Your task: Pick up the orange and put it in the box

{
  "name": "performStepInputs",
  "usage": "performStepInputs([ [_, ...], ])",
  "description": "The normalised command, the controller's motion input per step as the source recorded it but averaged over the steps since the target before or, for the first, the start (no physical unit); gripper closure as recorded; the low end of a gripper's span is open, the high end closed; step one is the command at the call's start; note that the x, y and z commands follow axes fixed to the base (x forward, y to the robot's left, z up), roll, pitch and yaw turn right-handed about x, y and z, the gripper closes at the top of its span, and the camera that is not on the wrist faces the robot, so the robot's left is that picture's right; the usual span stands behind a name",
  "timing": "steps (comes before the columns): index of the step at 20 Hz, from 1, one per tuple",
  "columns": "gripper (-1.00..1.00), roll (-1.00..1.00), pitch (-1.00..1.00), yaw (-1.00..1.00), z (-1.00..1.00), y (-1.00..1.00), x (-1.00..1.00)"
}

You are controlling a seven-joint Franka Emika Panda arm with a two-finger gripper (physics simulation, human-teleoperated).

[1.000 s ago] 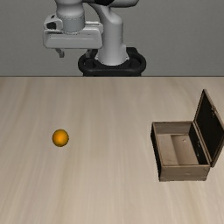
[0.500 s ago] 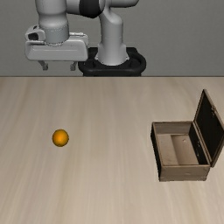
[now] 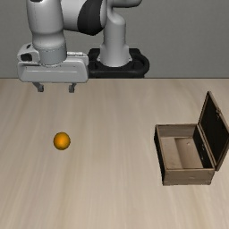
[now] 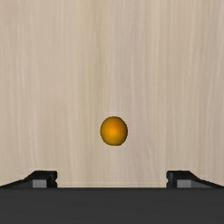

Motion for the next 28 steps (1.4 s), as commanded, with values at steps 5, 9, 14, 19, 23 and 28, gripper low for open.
performStepInputs([
  [5,-1.00,0.00,0.00,0.00,-1.00,0.00,0.00],
  [9,-1.00,0.00,0.00,0.00,-1.00,0.00,0.00],
  [14,-1.00,0.00,0.00,0.00,-1.00,0.00,0.00],
  [19,-1.00,0.00,0.00,0.00,-1.00,0.00,0.00],
  [23,1.00,0.00,0.00,0.00,0.00,0.00,0.00],
  [28,1.00,0.00,0.00,0.00,0.00,0.00,0.00],
])
